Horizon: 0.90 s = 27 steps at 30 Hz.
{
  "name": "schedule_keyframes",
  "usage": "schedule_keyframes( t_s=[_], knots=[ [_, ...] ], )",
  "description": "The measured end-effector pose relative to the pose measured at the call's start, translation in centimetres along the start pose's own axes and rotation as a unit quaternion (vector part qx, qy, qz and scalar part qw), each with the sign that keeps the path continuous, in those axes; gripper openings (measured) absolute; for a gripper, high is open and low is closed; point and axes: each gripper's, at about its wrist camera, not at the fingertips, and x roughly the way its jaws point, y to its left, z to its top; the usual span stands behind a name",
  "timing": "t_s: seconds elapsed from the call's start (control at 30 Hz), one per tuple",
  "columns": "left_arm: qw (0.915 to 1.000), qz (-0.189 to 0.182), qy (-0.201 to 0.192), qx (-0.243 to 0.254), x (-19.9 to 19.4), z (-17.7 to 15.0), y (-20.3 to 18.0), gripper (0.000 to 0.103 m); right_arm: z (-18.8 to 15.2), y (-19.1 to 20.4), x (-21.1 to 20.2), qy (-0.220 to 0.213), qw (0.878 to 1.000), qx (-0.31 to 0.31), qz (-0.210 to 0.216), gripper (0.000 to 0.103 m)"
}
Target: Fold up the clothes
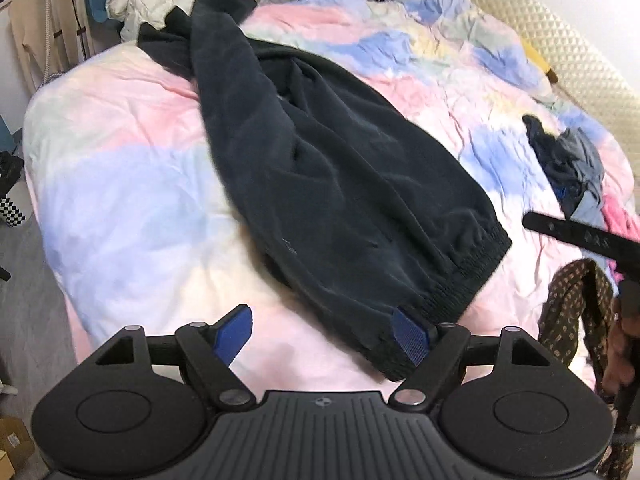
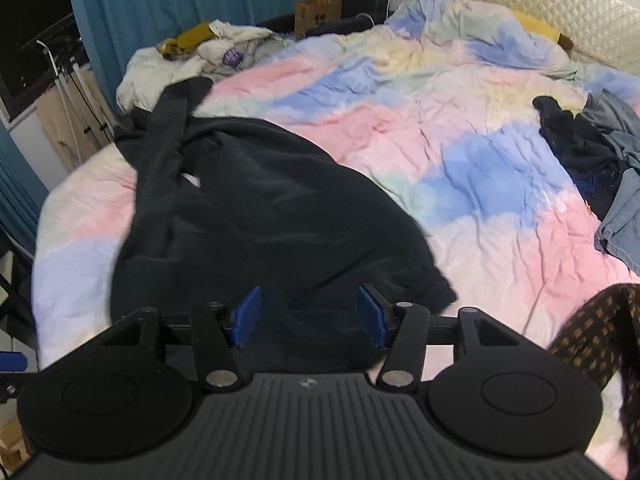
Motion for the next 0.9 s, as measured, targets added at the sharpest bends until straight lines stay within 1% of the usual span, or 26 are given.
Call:
schedule_keyframes(
  t_s=[0.17, 0.23, 0.33, 0.47, 0.57, 0.7, 0.9],
  knots=[
    [0.9997, -0.024, -0.005, -0.001, -2.1, 2.7, 6.7, 0.078, -0.5, 6.8, -1.9, -0.018, 0.999, 0.018, -0.023, 0.055],
    [0.9994, -0.035, -0.004, 0.005, -2.9, 4.1, 9.6, 0.077, -0.6, 9.8, -2.5, -0.024, 0.999, 0.029, -0.037, 0.055],
    [0.999, -0.039, 0.004, 0.023, -4.1, 6.6, 13.5, 0.076, -0.6, 13.7, -3.0, -0.034, 0.997, 0.059, -0.046, 0.055],
    [0.9972, -0.037, -0.01, 0.064, -6.3, 9.2, 17.1, 0.076, -0.4, 18.4, -2.3, -0.039, 0.995, 0.084, -0.044, 0.055],
    [0.9961, -0.042, -0.013, 0.076, -7.2, 10.8, 18.8, 0.076, -0.1, 21.6, -1.4, -0.042, 0.995, 0.081, -0.04, 0.056],
    [0.9968, -0.043, -0.01, 0.067, -6.7, 13.2, 21.3, 0.076, 0.8, 24.6, 0.1, -0.044, 0.996, 0.073, -0.04, 0.057],
    [0.9989, -0.039, 0.006, 0.026, -3.6, 17.7, 25.2, 0.076, 2.6, 26.4, 4.1, -0.035, 0.996, 0.073, -0.037, 0.057]
  ],
)
